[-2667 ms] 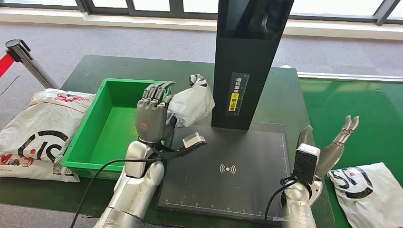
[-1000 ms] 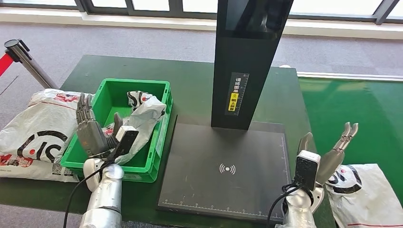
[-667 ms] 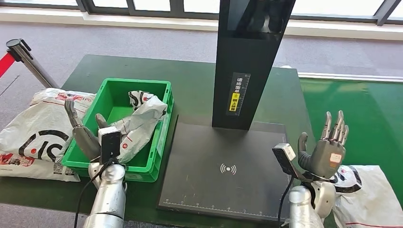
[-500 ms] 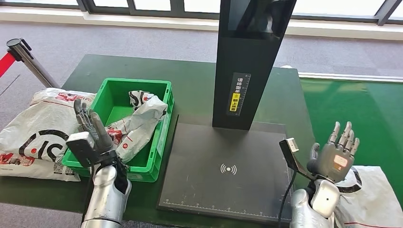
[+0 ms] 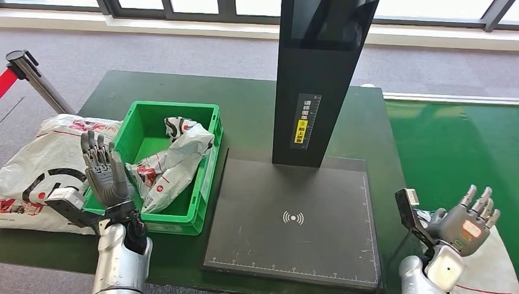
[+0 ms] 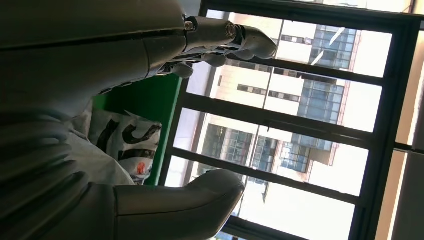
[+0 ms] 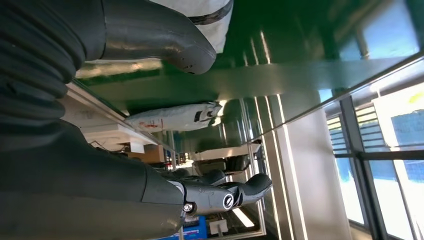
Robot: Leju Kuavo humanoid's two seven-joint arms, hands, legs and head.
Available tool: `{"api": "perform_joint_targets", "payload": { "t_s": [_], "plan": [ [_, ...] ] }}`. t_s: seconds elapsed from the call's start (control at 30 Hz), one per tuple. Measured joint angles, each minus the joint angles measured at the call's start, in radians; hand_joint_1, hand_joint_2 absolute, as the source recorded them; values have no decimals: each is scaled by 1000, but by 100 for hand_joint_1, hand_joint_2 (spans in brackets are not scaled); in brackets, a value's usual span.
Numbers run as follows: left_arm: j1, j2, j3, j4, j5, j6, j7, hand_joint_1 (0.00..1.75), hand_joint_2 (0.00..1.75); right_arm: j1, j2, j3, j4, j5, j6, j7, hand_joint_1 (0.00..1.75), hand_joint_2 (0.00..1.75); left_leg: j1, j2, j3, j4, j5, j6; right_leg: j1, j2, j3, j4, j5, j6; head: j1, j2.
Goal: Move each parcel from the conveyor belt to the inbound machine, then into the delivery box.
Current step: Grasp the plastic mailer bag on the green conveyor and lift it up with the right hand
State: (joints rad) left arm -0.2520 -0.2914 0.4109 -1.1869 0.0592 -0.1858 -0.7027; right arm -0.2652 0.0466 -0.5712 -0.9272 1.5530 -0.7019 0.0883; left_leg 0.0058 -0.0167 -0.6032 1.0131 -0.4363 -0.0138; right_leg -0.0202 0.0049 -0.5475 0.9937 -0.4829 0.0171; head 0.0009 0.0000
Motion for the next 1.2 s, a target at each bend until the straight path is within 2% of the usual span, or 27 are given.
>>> {"api": "perform_joint_targets", "payload": {
  "t_s": [0.1,0.23,0.53,0.9,1.03,1.1,1.2],
  "plan": [
    [-6,-1,34,21,-9,-5,0,0,175,-18,-21,-58,64,-4,0,13,0,175,0,0,0,0,0,0,0,0,0,0,0,0,0,0],
    [-21,-1,55,56,-18,-5,0,0,175,-40,-58,-125,179,9,0,119,0,175,0,-1,0,0,0,0,0,-1,1,0,0,0,0,0],
    [-50,2,66,107,-28,-4,0,0,175,-60,-118,-214,342,17,0,227,0,175,0,-1,0,0,0,0,0,-1,1,0,0,0,0,0],
    [-64,4,69,129,-34,-3,0,0,175,-83,-146,-256,418,17,11,253,0,175,0,-1,2,0,0,0,0,-1,2,0,0,0,0,0],
    [-67,4,69,134,-34,-6,0,0,175,-100,-158,-266,446,13,112,292,175,175,0,-1,4,0,0,0,0,-1,4,0,0,1,0,0],
    [-70,4,69,139,-31,-7,0,0,175,-110,-162,-271,458,4,149,298,175,175,0,-1,5,0,0,0,0,-1,5,-1,0,1,0,0],
    [-74,4,70,145,-31,-8,0,0,175,-119,-165,-278,468,-5,152,289,175,175,0,-1,5,0,0,1,0,-1,6,-1,0,1,0,0]
  ]
}}
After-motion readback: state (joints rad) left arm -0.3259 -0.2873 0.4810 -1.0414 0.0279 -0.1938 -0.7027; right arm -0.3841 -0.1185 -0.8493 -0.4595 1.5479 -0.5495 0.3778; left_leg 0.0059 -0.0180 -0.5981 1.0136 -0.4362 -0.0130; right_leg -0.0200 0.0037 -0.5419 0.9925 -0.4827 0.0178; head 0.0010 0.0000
